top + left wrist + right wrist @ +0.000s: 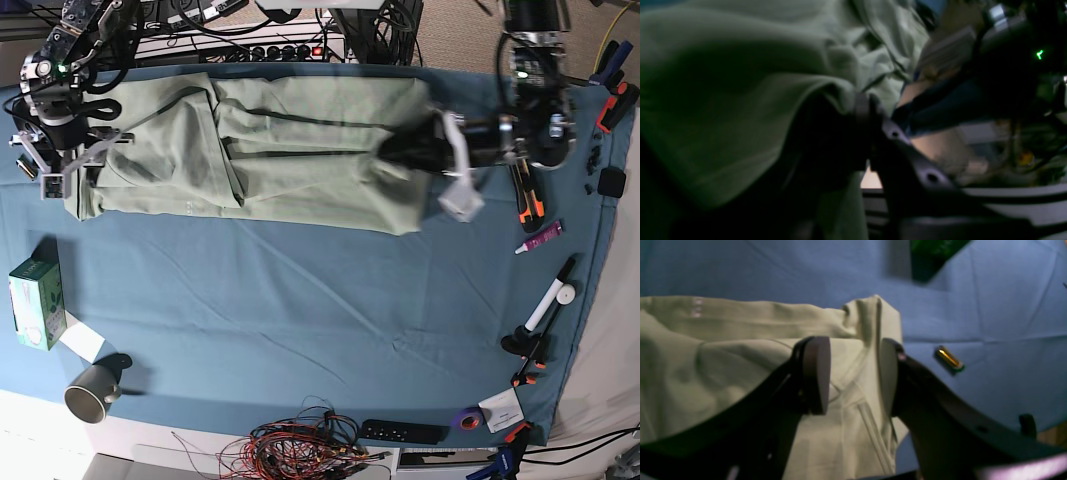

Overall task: Fold the T-shirt properly
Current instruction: 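Lift the band end with the left gripper and carry it toward the right gripper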

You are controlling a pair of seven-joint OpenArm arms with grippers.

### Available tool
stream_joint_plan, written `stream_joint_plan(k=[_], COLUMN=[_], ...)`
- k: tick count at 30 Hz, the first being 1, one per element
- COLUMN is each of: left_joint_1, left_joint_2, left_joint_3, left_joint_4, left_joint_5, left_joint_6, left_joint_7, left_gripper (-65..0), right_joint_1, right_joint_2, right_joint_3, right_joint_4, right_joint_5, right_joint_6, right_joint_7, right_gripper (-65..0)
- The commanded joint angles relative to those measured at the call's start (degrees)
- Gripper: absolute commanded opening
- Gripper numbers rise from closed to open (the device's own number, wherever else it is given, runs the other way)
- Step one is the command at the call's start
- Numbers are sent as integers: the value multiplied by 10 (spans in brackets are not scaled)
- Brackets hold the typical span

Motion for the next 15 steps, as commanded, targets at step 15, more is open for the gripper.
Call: stream_joint_plan(k=[15], left_joint_1=[-80], left_joint_2=[92], left_joint_3=[195], left_joint_4=[15], left_joint_5=[180], left_joint_6=[-3], left_joint_7=[-106], left_gripper=[-650], right_joint_1=[-16], right_joint_2=[7], right_joint_3=[6], right_joint_4=[9], right_joint_5=[6], right_joint_6=[-3], right_joint_7=[18], right_gripper=[-401])
